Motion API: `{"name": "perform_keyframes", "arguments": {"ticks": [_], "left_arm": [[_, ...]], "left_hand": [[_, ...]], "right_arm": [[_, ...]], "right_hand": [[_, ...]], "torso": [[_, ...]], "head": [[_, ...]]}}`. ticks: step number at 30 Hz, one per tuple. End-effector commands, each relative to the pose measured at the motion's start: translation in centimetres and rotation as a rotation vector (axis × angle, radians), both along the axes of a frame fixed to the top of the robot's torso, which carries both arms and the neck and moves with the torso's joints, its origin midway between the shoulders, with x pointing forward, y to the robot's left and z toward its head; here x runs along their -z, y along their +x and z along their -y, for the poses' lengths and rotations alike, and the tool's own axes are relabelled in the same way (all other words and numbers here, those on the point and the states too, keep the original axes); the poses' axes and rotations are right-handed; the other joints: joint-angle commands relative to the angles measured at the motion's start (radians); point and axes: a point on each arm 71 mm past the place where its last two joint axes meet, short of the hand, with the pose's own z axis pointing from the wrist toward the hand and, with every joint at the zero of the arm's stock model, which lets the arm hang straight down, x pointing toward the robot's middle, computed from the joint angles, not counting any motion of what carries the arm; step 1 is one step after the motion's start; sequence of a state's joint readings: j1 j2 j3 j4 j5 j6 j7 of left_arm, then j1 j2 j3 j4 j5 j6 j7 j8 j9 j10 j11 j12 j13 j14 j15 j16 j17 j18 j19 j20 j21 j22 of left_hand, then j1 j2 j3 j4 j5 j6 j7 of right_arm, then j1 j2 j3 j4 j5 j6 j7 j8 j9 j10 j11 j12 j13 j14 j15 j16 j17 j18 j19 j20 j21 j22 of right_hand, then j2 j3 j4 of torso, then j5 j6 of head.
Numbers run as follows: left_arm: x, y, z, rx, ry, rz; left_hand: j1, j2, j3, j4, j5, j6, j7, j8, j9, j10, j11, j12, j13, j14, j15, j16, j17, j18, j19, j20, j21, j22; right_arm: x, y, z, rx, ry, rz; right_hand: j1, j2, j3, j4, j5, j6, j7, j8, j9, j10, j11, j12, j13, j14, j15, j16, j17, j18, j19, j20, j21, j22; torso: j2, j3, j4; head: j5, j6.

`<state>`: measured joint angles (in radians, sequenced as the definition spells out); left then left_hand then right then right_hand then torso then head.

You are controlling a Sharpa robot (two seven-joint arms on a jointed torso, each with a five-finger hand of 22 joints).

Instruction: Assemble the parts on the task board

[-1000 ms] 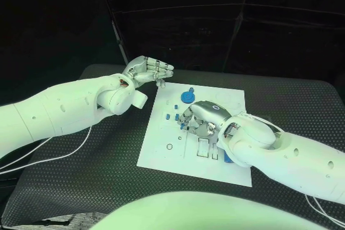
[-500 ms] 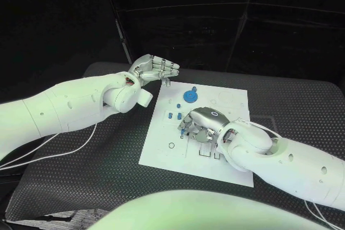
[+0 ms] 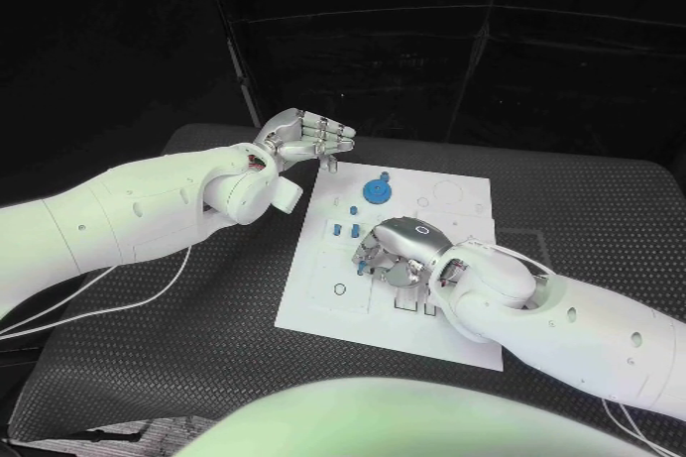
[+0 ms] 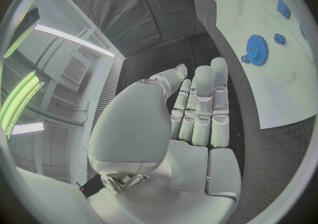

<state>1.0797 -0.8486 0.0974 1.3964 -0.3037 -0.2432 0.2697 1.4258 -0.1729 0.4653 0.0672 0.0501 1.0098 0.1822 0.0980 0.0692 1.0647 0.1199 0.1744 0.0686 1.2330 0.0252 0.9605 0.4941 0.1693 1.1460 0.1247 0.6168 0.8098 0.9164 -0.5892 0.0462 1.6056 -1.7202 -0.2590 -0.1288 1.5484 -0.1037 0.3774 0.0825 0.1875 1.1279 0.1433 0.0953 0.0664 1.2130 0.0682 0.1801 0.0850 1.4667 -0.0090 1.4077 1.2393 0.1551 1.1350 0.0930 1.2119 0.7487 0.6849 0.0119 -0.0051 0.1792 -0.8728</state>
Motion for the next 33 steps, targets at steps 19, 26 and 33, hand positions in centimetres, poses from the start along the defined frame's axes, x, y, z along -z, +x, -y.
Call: {"name": "perform_keyframes", "arguments": {"ticks": [19,26,33], "left_arm": [[-0.2,0.0,0.1,0.005,-0.008,0.004],[-0.2,0.0,0.1,0.006,-0.008,0.003],[-0.2,0.0,0.1,0.006,-0.008,0.002]], "left_hand": [[0.002,0.008,-0.001,-0.004,0.001,0.002,0.004,0.003,-0.001,-0.008,-0.001,0.003,-0.002,-0.007,0.001,-0.004,-0.001,0.013,-0.006,0.000,-0.005,-0.002],[0.003,0.009,0.000,-0.005,0.001,0.002,0.004,0.003,-0.002,-0.010,-0.001,0.004,-0.002,-0.007,0.001,-0.004,-0.002,0.013,-0.007,0.000,-0.005,-0.002],[0.003,0.009,0.000,-0.005,0.001,0.002,0.004,0.003,-0.002,-0.010,-0.001,0.004,-0.002,-0.007,0.001,-0.004,-0.002,0.013,-0.007,0.000,-0.005,-0.002]], "right_arm": [[0.9,0.0,-0.3,-0.016,-0.044,-0.002],[1.1,-0.1,-0.4,-0.021,-0.064,-0.007],[1.4,-0.1,-0.4,-0.020,-0.095,-0.020]], "right_hand": [[-0.012,0.001,0.008,0.000,-0.007,0.003,0.004,-0.004,0.002,-0.001,0.004,-0.007,-0.001,0.047,0.000,0.004,-0.001,-0.005,-0.003,0.004,0.001,-0.006],[-0.018,0.000,0.009,-0.002,-0.009,0.002,0.004,-0.005,0.001,-0.003,0.005,-0.008,-0.002,0.047,0.001,0.003,-0.002,-0.005,-0.005,0.004,0.000,-0.008],[-0.030,-0.003,0.008,-0.002,-0.011,-0.001,0.005,-0.007,0.001,-0.005,0.006,-0.011,-0.003,0.046,0.002,0.002,-0.006,-0.004,-0.009,0.006,-0.003,-0.014]], "torso": [[0.001,0.0001,-0.0002],[0.001,-0.0001,-0.0002],[0.001,-0.0004,-0.0001]], "head": [[0.005,0.000],[0.004,0.000],[0.005,0.000]]}}
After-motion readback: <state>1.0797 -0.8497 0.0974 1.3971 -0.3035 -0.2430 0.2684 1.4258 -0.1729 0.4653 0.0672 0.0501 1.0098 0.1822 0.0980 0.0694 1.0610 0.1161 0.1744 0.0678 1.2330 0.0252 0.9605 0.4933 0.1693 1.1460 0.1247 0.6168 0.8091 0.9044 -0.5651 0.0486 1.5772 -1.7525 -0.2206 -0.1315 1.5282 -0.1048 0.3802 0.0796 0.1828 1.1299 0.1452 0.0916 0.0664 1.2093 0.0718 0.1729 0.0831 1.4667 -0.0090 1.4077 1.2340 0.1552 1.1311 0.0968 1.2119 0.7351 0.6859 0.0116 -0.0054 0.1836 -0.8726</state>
